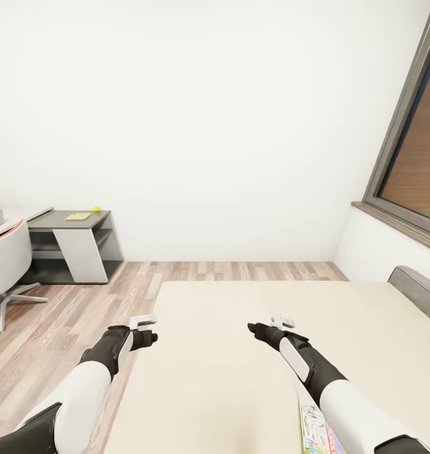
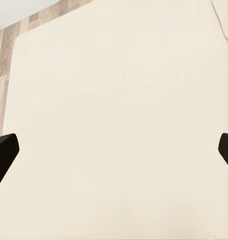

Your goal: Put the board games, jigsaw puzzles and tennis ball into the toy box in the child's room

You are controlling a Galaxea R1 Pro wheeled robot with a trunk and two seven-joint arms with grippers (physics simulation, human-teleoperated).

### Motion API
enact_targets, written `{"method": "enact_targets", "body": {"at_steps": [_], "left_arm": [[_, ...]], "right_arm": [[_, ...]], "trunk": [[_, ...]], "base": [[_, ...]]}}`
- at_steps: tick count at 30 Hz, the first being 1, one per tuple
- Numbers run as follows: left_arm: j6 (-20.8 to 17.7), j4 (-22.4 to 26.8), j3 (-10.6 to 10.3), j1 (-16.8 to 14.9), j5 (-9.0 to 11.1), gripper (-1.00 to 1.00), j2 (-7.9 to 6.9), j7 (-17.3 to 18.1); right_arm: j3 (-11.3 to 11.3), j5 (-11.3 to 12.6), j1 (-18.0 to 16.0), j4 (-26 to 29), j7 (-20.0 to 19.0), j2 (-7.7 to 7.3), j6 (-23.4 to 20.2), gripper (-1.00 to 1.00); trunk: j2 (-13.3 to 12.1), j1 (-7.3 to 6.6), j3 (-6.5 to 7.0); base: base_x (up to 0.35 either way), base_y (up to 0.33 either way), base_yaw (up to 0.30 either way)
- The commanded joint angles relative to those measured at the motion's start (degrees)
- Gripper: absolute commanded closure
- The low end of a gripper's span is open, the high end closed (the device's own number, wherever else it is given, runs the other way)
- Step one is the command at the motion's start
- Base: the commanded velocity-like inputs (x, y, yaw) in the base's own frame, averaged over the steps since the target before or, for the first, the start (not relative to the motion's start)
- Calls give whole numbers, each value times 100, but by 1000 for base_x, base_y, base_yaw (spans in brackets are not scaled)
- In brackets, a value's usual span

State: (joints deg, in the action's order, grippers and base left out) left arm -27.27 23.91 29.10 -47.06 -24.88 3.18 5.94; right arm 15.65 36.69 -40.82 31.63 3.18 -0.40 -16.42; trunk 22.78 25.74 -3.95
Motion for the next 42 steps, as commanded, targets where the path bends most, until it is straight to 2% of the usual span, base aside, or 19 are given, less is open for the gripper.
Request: {"method": "enact_targets", "body": {"at_steps": [1, 42], "left_arm": [[-30, 17, 43, -5, -59, -100, 7, 47], [-26, 17, 43, -5, -60, -100, 7, 47]], "right_arm": [[26, 31, -5, 11, 33, -4, -18, -100], [26, 31, -5, 13, 33, -7, -6, -100]], "trunk": [[14, 4, -14], [14, 4, -14]], "base": [[0, -214, 0], [0, -213, 0]]}}
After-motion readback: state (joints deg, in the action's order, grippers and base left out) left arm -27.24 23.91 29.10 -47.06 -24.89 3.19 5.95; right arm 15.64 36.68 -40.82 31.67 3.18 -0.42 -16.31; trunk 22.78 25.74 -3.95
